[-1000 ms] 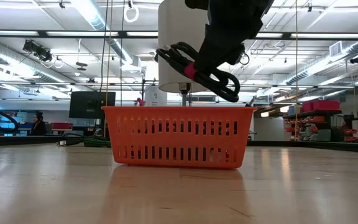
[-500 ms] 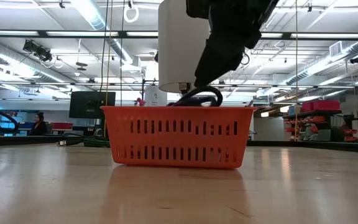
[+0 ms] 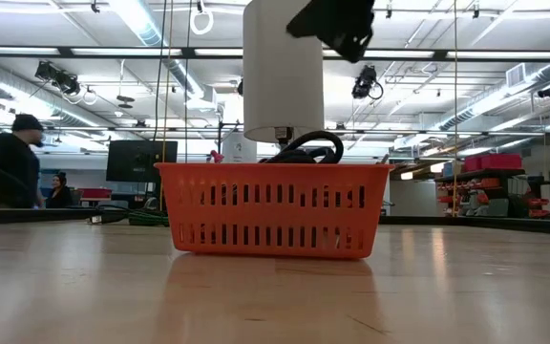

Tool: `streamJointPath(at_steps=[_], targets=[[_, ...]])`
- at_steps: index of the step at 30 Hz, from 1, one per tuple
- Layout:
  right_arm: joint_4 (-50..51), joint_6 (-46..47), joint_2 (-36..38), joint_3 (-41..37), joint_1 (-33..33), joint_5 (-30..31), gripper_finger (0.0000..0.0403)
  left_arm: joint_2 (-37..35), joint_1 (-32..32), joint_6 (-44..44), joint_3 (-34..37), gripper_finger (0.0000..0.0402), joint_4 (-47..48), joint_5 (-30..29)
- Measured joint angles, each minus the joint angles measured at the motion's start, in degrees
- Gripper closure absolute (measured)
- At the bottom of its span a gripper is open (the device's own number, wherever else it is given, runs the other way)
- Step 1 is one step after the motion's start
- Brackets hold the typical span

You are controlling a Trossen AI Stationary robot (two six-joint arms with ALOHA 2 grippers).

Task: Pick & Place USB Port
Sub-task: Put the blue charger cable into the blue bin

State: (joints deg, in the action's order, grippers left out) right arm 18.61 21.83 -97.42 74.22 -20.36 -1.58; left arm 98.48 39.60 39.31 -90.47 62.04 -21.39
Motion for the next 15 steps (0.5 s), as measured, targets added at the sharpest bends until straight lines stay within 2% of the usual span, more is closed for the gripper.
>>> streamJointPath(at_steps=[4, 9, 12, 15], targets=[[-1.81, 2.42, 0.06, 0.0, -2.86, -2.4, 0.0257, -0.02, 4.96, 7.01, 5.72, 0.0344, -2.33, 2.14], [-3.93, 2.83, 0.08, 0.0, -6.24, -5.81, 0.0257, 0.09, 11.11, 14.53, 14.52, 0.0344, -12.99, 6.88], [-4.87, 4.21, 0.08, 0.0, -7.83, -5.56, 0.0257, 0.09, 13.83, 16.84, 18.6, 0.0344, -18.84, 7.03], [-5.0, 4.26, 0.08, 0.0, -9.08, -5.37, 0.0257, 0.05, 15.62, 20.07, 20.99, 0.0344, -20.06, 4.66]])
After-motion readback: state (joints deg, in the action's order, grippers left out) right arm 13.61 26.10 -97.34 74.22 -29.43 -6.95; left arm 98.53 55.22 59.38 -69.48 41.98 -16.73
